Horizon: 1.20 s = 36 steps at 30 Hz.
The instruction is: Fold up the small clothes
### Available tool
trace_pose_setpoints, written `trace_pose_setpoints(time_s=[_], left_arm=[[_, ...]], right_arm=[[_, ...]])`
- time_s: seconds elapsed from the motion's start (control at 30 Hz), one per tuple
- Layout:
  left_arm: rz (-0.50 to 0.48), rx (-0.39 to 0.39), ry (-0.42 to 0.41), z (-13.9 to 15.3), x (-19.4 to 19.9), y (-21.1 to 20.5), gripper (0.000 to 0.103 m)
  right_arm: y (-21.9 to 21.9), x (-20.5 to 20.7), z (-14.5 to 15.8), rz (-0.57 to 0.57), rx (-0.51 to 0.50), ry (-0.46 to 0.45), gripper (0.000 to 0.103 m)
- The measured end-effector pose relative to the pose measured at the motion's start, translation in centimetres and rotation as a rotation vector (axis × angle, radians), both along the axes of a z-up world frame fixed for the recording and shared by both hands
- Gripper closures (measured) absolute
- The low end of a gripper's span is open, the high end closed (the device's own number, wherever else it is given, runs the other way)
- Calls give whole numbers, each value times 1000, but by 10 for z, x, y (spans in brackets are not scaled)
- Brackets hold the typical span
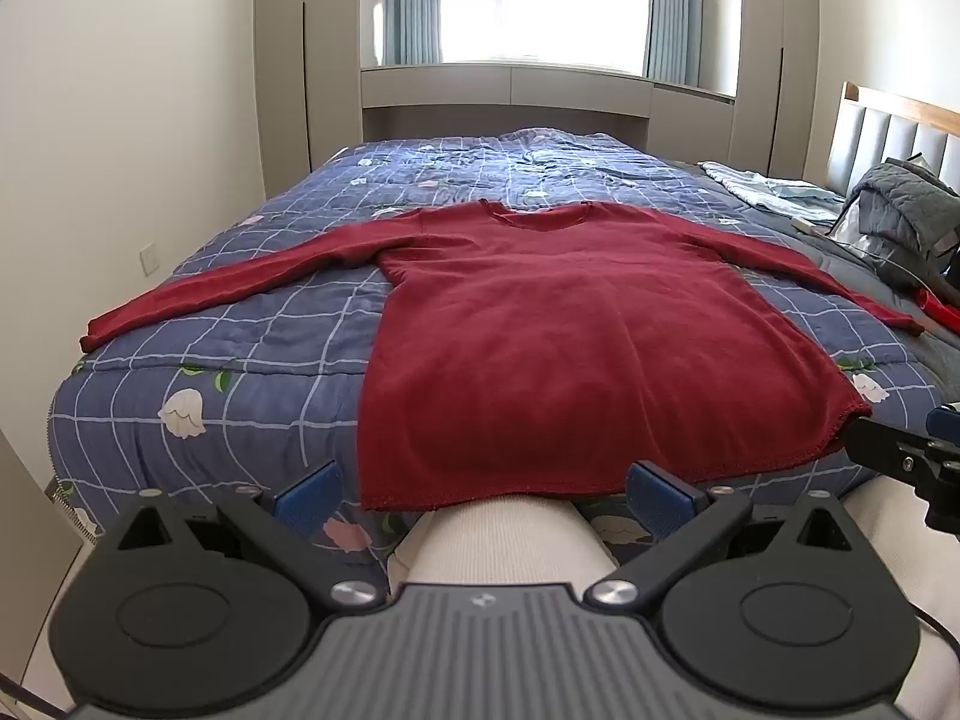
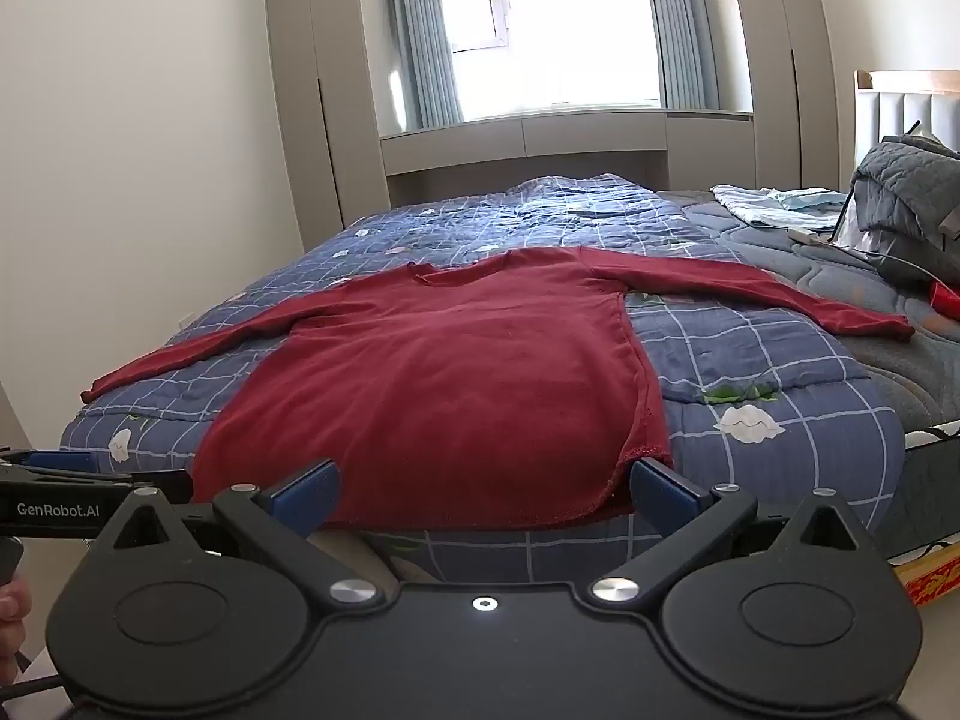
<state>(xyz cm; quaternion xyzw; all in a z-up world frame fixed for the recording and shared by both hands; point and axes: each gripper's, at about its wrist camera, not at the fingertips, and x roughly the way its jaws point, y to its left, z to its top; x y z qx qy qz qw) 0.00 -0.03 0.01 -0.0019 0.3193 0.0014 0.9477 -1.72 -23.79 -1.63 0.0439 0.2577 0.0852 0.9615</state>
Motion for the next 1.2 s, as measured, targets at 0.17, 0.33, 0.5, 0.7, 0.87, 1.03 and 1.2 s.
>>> trace_pose_setpoints(time_s=[0.17,0.33,0.5,0.7,0.87,1.03,1.2], left_arm=[[1,-1,1,0,0,0,0],[2,-1,2,-2,1,1,0],[2,-3,3,-2,1,1,0],[1,-3,4,-2,1,2,0],[2,-3,5,-2,1,2,0],[2,-3,5,-3,2,2,0],[2,-4,5,-3,2,2,0]], right_arm=[[0,0,0,0,0,1,0],[0,0,0,0,1,2,0],[0,0,0,0,1,2,0],[0,0,-1,0,1,3,0],[0,0,-1,0,1,4,0],[0,0,-1,0,1,4,0],[0,0,-1,0,2,4,0]])
